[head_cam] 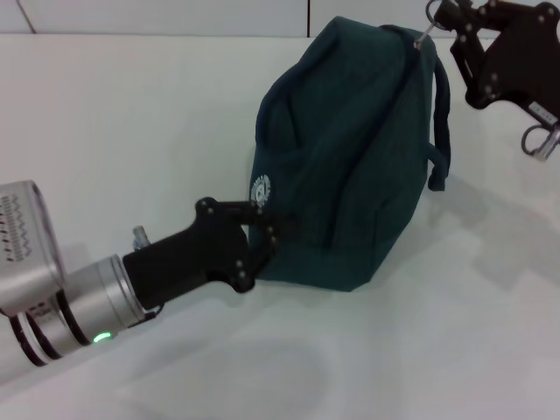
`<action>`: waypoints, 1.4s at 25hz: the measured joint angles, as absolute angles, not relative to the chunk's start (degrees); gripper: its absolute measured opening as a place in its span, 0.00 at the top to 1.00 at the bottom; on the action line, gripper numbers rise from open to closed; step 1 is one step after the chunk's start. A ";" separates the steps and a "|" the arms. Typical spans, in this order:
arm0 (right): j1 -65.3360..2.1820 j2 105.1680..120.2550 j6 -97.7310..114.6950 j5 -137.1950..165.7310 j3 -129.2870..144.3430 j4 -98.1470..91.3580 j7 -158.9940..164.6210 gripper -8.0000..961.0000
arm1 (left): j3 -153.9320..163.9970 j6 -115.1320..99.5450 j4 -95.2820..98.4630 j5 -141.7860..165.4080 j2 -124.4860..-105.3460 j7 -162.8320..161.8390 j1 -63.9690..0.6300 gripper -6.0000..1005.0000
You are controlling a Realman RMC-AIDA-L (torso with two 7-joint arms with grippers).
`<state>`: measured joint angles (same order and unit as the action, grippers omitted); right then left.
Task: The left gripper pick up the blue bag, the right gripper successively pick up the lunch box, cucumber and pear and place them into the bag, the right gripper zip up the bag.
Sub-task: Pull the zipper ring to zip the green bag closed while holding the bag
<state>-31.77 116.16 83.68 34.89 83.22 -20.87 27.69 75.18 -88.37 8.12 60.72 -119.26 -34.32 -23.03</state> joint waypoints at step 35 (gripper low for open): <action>-31.11 116.19 85.94 26.81 95.68 -20.74 17.49 0.98 | 73.85 -91.95 5.80 53.11 -120.76 -36.46 -28.94 0.20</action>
